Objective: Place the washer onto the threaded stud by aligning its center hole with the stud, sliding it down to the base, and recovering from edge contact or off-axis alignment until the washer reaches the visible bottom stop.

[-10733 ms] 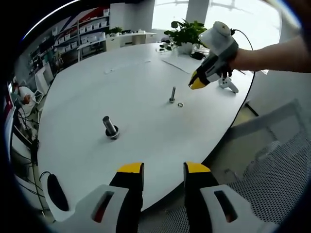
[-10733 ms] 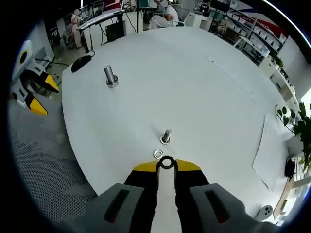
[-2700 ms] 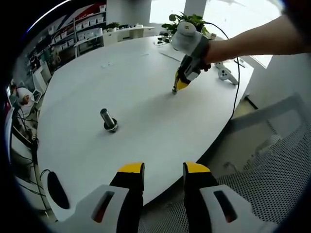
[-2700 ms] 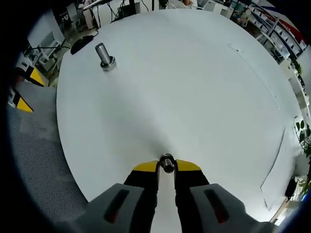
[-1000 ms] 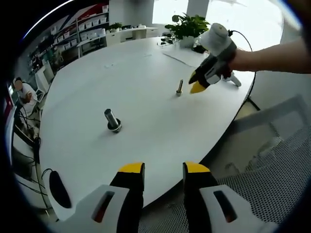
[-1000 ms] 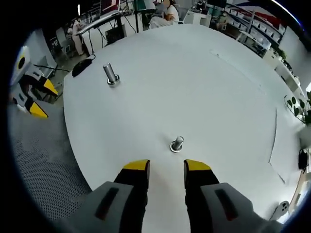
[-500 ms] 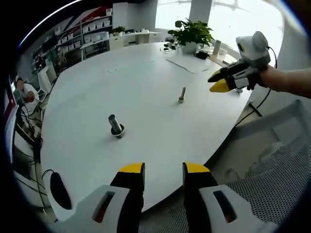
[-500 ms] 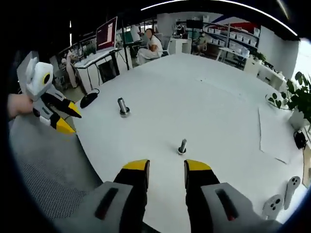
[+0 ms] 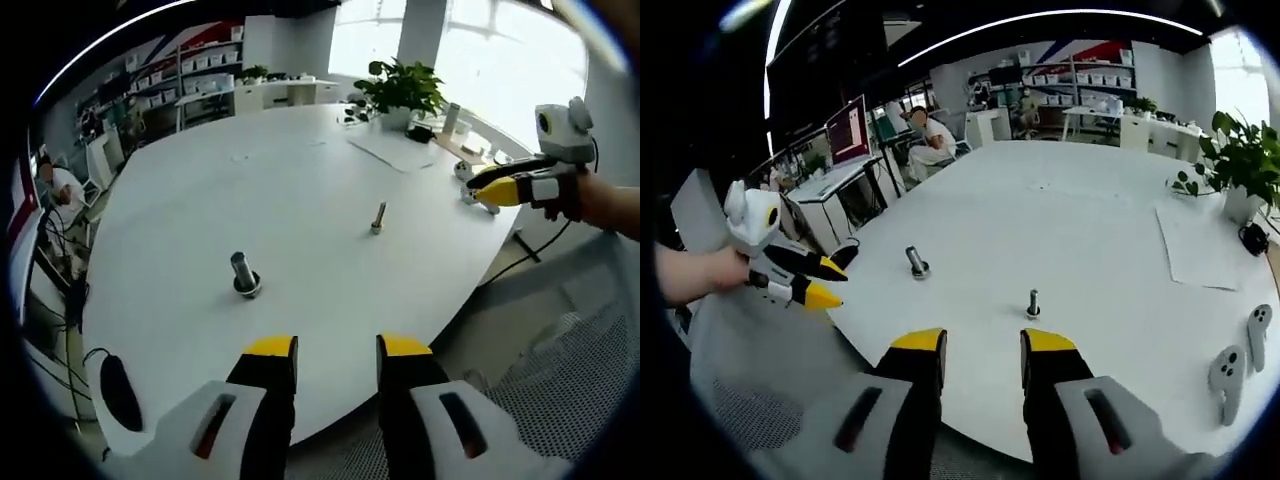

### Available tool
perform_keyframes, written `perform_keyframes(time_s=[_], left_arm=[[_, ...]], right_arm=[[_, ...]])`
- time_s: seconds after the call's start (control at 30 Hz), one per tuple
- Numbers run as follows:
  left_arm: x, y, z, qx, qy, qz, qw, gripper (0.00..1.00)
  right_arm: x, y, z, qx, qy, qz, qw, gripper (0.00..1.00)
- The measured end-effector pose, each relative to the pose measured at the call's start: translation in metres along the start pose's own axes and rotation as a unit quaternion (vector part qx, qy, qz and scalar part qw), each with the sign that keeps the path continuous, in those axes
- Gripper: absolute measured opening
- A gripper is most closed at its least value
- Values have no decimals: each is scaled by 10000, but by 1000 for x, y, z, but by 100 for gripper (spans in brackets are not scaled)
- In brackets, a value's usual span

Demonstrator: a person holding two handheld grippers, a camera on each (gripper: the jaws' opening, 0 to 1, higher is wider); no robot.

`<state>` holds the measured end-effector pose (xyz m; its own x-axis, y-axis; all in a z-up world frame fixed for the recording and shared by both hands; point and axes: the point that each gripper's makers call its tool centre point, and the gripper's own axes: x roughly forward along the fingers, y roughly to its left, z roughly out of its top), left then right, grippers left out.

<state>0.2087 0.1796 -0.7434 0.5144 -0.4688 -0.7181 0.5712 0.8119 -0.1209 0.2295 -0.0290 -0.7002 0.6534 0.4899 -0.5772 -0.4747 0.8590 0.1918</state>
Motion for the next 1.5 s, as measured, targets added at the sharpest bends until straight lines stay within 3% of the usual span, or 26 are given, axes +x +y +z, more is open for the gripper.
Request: perform_keyframes(time_s=[0.07, 0.27, 0.37, 0.5, 0.63, 0.73, 0.93, 1.5], left_arm=[[-2, 2, 5, -15, -109, 49, 9999, 30], [-6, 6, 10, -105, -273, 143, 9995, 29], [-8, 8, 14, -232, -377, 133, 9989, 29], [-8, 9, 14, -242, -423, 154, 9987, 29], [-8, 6, 19, -128, -522, 134, 9985, 29], [-8, 7, 19, -131, -536, 155, 9984, 29], [-11, 7, 20, -114, -578, 150, 9981, 29], [-8, 7, 24, -53, -604, 123, 9981, 29]], right_arm=[[-4, 4, 7, 219, -179, 9, 9996, 33], [-3, 16, -3, 122, 70, 32, 9999, 33], [-8, 20, 4, 542, -260, 40, 9982, 33], [-5, 21, 0, 117, -130, -5, 9998, 33], [-1, 23, 6, -32, -238, -7, 9997, 33], [3, 22, -1, -212, -89, -37, 9997, 33], [0, 19, 7, -123, -291, -76, 9995, 33], [10, 18, 3, 107, -332, 35, 9994, 38]])
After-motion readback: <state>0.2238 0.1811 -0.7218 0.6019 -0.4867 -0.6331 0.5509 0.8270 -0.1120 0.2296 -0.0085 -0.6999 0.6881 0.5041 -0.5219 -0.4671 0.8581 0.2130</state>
